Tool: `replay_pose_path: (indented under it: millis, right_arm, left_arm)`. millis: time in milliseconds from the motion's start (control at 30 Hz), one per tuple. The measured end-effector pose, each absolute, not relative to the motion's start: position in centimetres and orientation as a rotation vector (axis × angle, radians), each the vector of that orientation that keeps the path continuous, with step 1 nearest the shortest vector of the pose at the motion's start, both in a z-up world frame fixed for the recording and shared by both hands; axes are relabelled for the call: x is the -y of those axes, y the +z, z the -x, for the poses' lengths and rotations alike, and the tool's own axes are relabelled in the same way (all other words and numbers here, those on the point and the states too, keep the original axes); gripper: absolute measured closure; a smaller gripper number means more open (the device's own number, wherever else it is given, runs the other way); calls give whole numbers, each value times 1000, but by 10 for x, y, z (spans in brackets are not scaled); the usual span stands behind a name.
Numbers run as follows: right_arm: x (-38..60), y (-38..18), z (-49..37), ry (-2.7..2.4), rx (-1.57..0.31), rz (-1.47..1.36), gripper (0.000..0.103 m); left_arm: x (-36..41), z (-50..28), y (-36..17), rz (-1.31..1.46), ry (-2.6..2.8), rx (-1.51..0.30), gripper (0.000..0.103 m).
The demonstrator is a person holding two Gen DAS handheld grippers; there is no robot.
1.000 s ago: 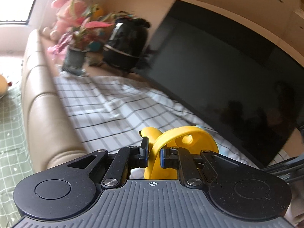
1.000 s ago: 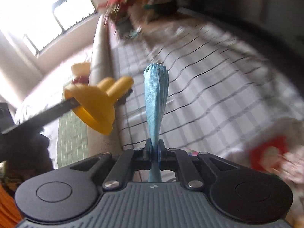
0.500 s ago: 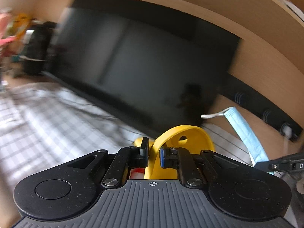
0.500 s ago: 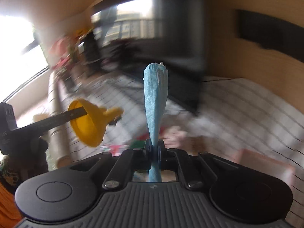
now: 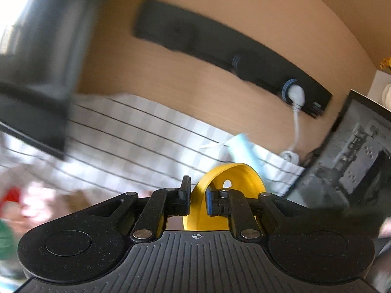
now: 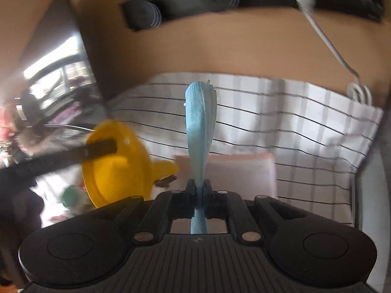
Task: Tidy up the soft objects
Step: 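Open both tools to drop the toy and mask into the pink box, then move both tools back over the cluttered items on the table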
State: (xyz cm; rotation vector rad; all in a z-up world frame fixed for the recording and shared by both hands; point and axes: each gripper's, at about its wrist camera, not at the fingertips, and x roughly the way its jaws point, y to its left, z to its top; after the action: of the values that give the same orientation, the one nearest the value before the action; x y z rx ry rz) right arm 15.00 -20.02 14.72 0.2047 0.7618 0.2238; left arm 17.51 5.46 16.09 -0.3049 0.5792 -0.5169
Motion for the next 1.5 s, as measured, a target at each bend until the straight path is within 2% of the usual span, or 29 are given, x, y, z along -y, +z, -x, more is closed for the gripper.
replay_pose_path:
  millis: [67,100,200,300,433,600,800,933,1367,1500]
  right_arm:
    - [213,122,-152,157,-775,-177,81]
    - [216,108,-152,110,-800,-161,68]
    - [222,75,-142,79,-852,-145,60]
    - [231,58,-126,82,-869,-178,51]
    - [240,59,-111,110,-834,-232,49]
    - [227,86,-106,142,-778,-234,44]
    - [170,119,-121,170,-752,-195,40]
    - [127,135,-124,226,-736,-182,35]
    - [-21,151,-123,365,-751,-7,34]
    - [-58,154,-121,399,-745,21,31]
  left_arm:
    - [-25,-196,142,353,-562,-669,85]
    - [-11,-208,126,354,-565,-752,84]
    - [16,-223,91,270,-498,-907,83]
    - [18,-210,88,208,-489,-879,83]
    - [-1,-189,103,235,-501,-816,83]
    - [-73,-147,116,279,-421,-704,83]
    - [-156,-105,121,332,-226,-691,83]
    - [-212,-77,118,367,-123,-673,83]
    - [-369,-18,83,504,115,-624,83]
    - [-404,-15,72,517,140,-628,83]
